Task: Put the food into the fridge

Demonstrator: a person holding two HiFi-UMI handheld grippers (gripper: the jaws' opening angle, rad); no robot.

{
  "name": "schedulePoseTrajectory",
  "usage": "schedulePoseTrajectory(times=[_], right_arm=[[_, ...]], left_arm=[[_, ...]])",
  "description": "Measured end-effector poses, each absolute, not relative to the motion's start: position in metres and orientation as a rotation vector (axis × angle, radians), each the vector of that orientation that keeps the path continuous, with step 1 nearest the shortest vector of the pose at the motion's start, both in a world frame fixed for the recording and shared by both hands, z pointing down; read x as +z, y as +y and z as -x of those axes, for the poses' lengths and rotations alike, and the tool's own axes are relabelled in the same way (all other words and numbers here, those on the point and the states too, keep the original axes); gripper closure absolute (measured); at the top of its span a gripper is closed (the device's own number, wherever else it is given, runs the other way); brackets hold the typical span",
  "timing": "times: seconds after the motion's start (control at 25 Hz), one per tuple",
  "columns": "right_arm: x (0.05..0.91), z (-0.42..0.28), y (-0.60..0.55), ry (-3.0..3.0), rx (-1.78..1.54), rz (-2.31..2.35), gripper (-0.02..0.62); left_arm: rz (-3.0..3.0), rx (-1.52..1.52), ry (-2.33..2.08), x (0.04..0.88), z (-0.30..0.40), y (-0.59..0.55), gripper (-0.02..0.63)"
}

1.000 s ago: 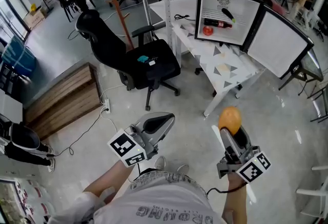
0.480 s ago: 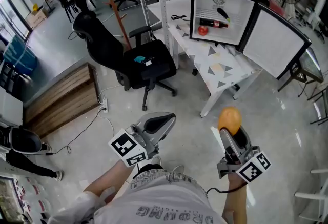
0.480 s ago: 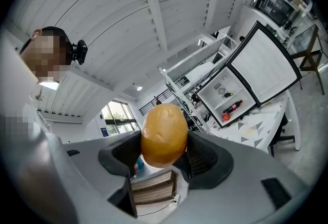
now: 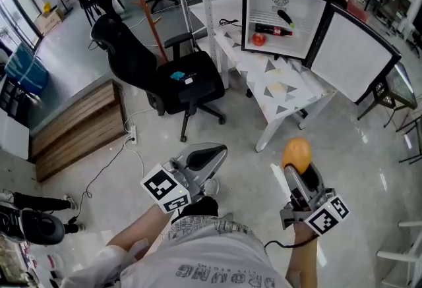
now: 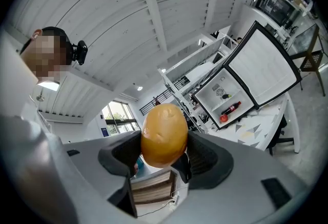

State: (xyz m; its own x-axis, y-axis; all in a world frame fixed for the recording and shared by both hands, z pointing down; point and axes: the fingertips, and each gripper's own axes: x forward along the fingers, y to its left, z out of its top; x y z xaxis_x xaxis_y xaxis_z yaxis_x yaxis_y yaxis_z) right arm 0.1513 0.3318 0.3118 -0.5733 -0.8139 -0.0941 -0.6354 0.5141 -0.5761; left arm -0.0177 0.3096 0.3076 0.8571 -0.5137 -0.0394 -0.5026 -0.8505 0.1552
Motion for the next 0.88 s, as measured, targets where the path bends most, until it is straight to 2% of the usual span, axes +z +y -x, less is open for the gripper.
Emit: schedulePoseTrajectory(times=[0.48,0.88], right_arm=[[0.323,-0.169,0.292,2.385,-0.688,1.251,0.321],[0.332,-0.147,0.194,2.404,-0.715,1.268,0.321]], left_arm=[[-2.900,-0.122,-0.744,0.324,0.000,0.260,0.598],[-2.870,-0.116,-0.758,0.334,0.024,0.158,0.598]])
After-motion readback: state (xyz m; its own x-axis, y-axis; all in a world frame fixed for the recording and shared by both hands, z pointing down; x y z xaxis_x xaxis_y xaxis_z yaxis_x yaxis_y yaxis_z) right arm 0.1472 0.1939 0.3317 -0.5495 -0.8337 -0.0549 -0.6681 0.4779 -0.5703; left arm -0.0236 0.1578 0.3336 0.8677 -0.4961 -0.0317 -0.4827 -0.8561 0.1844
